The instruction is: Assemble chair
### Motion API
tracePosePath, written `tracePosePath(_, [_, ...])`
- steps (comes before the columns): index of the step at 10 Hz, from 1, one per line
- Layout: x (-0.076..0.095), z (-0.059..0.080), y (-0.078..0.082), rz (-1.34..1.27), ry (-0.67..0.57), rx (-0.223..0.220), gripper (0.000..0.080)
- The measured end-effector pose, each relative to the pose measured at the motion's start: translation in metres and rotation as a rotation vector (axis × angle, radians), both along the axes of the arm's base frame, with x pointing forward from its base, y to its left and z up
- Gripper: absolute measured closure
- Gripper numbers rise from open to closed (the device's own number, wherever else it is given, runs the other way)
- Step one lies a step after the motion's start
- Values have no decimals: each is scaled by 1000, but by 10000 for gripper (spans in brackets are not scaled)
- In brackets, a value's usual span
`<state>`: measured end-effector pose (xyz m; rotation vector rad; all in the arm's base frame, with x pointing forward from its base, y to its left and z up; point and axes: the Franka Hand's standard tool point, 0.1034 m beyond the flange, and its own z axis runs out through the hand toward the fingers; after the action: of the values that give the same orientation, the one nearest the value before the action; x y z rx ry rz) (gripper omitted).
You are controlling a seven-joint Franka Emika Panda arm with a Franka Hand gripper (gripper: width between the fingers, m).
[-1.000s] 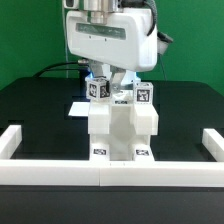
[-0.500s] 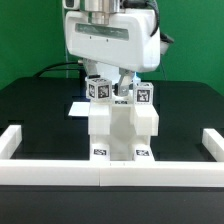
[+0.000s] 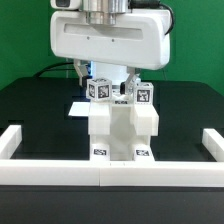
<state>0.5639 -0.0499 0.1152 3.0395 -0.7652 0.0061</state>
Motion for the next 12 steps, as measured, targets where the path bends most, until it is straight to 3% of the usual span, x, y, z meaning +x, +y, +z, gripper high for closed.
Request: tracePosePath(12, [0,1,-8,778,21,-22,151])
